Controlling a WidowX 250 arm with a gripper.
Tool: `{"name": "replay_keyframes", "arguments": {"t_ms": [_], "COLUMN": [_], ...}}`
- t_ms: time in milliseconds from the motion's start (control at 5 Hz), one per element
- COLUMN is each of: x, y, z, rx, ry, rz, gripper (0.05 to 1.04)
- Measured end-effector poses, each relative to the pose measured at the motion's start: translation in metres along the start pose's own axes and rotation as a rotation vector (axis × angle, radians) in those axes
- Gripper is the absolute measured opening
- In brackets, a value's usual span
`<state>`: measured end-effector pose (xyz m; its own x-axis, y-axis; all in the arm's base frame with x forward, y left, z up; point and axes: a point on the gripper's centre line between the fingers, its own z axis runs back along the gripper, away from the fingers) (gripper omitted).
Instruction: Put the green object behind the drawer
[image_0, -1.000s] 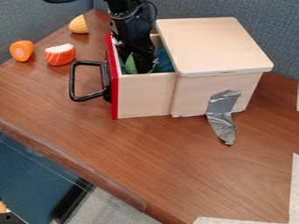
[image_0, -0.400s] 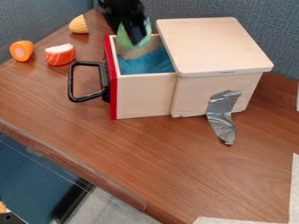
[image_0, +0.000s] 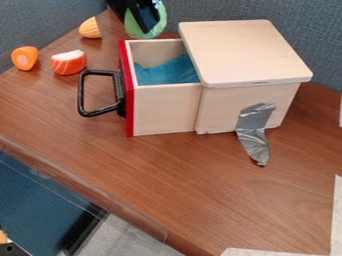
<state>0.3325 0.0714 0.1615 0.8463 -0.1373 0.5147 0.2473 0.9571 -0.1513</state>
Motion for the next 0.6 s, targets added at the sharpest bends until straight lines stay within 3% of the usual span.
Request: {"name": "replay_keyframes", "arguments": {"t_ms": [200,600], "x": [0.006,0.032], "y": [0.008,0.056], "z": [0.002,-0.03], "rx": [0.025,0.079], "ry": [-0.005,0.052], "rz": [-0.003,0.089], "gripper": [0.559,0.559]}}
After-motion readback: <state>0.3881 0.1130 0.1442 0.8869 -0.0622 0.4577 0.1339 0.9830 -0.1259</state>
